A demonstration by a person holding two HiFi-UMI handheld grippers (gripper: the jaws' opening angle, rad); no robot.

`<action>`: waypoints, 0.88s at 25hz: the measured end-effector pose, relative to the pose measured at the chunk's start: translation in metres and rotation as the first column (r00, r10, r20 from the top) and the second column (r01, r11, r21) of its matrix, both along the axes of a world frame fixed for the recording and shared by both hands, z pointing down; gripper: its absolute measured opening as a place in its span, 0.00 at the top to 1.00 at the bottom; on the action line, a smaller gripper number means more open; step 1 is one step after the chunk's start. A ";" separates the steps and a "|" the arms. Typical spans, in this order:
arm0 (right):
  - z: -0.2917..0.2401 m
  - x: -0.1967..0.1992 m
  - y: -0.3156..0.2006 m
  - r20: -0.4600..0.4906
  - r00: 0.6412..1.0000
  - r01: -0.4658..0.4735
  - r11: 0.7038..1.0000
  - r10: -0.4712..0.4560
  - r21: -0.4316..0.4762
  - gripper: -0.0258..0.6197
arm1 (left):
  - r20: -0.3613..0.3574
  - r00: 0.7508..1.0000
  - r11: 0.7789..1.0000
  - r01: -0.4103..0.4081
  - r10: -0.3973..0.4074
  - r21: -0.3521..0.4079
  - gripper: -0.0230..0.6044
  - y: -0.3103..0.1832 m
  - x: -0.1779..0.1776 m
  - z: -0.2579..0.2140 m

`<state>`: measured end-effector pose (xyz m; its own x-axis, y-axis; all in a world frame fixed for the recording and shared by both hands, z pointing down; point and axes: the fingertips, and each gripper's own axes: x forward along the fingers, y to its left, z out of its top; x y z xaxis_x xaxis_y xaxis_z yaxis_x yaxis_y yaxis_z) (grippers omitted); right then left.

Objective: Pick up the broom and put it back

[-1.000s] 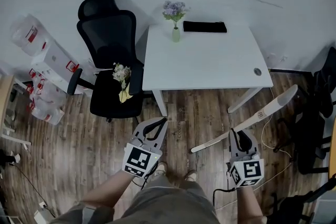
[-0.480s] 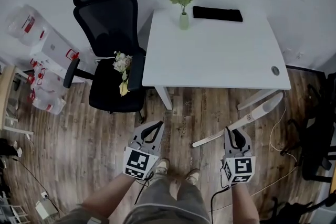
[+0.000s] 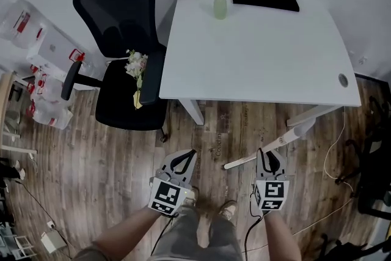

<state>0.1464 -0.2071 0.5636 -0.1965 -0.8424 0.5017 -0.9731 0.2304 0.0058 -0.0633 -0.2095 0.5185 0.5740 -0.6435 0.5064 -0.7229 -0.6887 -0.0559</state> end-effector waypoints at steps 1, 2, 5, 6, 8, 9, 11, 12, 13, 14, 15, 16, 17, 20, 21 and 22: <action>0.012 -0.002 -0.002 -0.004 1.000 -0.004 1.000 0.004 -0.007 0.82 | 0.001 1.000 1.000 -0.003 0.003 -0.013 0.93 0.000 0.000 0.011; 0.023 -0.003 -0.004 -0.009 1.000 -0.005 1.000 0.005 -0.015 0.82 | 0.002 1.000 1.000 -0.006 0.006 -0.026 0.94 -0.001 0.000 0.022; 0.058 -0.008 -0.009 -0.015 1.000 -0.006 0.998 0.005 -0.055 0.82 | 0.012 1.000 0.999 -0.009 0.010 -0.052 0.94 -0.004 -0.003 0.053; 0.069 -0.009 -0.011 -0.015 1.000 -0.008 0.998 0.007 -0.069 0.82 | 0.018 1.000 0.998 -0.006 0.007 -0.057 0.94 -0.007 -0.005 0.062; 0.090 -0.009 -0.015 -0.022 1.000 -0.010 0.996 0.008 -0.090 0.82 | 0.028 1.000 0.998 0.009 -0.007 -0.068 0.94 -0.015 -0.010 0.079; 0.100 -0.010 -0.018 -0.027 1.000 -0.006 0.995 0.004 -0.097 0.82 | 0.028 0.999 0.997 0.020 -0.018 -0.073 0.94 -0.019 -0.013 0.086; 0.113 -0.014 -0.021 -0.034 0.999 0.009 0.995 -0.012 -0.094 0.81 | 0.024 0.999 0.996 0.047 -0.045 -0.074 0.94 -0.024 -0.018 0.095; 0.114 -0.017 -0.024 -0.035 0.999 0.018 0.997 -0.021 -0.081 0.81 | 0.024 0.998 0.996 0.059 -0.058 -0.069 0.94 -0.025 -0.021 0.099; 0.114 -0.021 -0.028 -0.032 0.999 0.023 0.998 -0.025 -0.066 0.81 | 0.026 0.997 0.995 0.069 -0.067 -0.067 0.94 -0.025 -0.023 0.103; 0.114 -0.024 -0.032 -0.028 0.999 0.023 0.998 -0.024 -0.054 0.81 | 0.027 0.997 0.995 0.075 -0.073 -0.069 0.94 -0.025 -0.026 0.107; 0.115 -0.026 -0.038 -0.026 0.999 0.018 0.999 -0.020 -0.046 0.81 | 0.027 0.997 0.994 0.079 -0.077 -0.075 0.94 -0.025 -0.028 0.112; 0.116 -0.027 -0.043 -0.026 1.000 0.012 0.999 -0.013 -0.040 0.81 | 0.026 0.996 0.993 0.082 -0.080 -0.082 0.94 -0.025 -0.029 0.115; 0.117 -0.027 -0.049 -0.025 1.000 0.006 0.999 -0.007 -0.037 0.81 | 0.023 0.996 0.993 0.084 -0.082 -0.086 0.94 -0.026 -0.028 0.118; 0.123 -0.029 -0.067 -0.016 1.000 -0.001 1.000 0.000 -0.028 0.81 | 0.011 0.996 0.993 0.094 -0.093 -0.071 0.94 -0.031 -0.027 0.118; 0.125 -0.030 -0.072 -0.013 1.000 -0.002 1.000 0.001 -0.027 0.81 | 0.012 0.994 0.993 0.105 -0.105 -0.058 0.94 -0.032 -0.029 0.116; 0.127 -0.031 -0.076 -0.010 1.000 -0.002 1.000 0.002 -0.028 0.81 | 0.014 0.993 0.992 0.120 -0.120 -0.049 0.94 -0.033 -0.032 0.116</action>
<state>0.1152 -0.2830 0.6905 -0.1894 -0.8282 0.5274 -0.9735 0.2284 0.0091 -0.0953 -0.2429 0.6341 0.4884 -0.6814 0.5451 -0.8000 -0.5991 -0.0323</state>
